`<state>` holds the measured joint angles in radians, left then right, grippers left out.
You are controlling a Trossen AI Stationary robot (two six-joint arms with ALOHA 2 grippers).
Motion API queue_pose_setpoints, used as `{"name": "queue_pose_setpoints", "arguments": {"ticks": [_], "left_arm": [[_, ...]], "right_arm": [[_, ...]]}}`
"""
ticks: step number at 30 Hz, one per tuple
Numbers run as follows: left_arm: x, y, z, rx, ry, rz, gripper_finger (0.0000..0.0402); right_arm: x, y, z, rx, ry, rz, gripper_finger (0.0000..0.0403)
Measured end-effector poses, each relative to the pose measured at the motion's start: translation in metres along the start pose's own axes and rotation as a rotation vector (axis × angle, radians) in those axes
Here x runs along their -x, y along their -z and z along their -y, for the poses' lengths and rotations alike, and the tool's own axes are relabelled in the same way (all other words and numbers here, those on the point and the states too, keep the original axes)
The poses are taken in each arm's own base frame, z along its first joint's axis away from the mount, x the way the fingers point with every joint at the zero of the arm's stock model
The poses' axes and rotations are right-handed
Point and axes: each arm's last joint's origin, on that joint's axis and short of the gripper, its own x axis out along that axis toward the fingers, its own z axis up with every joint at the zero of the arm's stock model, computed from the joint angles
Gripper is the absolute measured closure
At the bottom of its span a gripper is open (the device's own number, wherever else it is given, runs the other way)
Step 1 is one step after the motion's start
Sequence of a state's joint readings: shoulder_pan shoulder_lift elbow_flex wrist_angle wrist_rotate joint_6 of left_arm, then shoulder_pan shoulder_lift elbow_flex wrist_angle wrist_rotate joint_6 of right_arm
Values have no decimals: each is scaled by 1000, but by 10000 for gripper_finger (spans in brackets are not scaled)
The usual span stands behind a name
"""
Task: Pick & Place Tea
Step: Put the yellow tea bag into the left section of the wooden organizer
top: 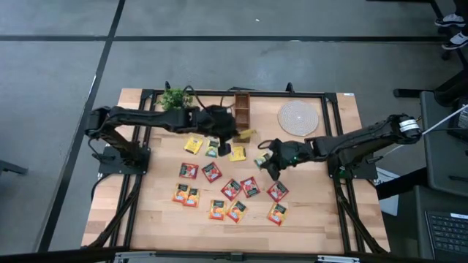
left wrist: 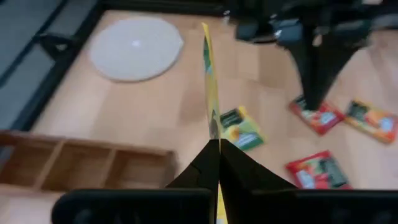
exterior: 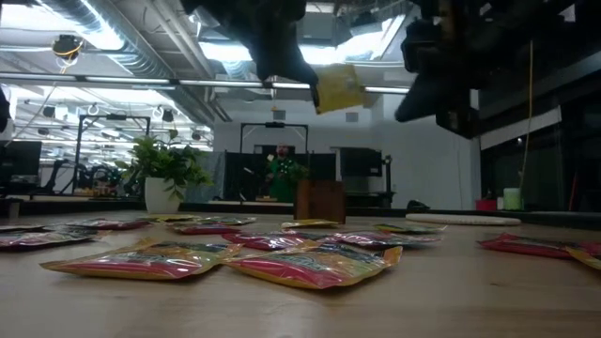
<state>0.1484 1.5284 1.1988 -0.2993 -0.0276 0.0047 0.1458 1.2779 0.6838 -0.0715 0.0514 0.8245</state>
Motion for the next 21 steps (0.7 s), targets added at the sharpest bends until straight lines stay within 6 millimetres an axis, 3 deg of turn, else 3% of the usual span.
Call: {"name": "queue_pose_setpoints", "arguments": {"ticks": [6, 11, 21], "left_arm": [[2, 0, -18, -30, -43, 2, 400], [4, 3, -25, -164, -73, -42, 400], [5, 6, -21, -648, -221, -147, 400]], "right_arm": [[3, -16, 5, -20, -26, 84, 390], [7, -33, 10, -77, -51, 177, 377], [16, -65, 28, -251, -173, 259, 251]]}}
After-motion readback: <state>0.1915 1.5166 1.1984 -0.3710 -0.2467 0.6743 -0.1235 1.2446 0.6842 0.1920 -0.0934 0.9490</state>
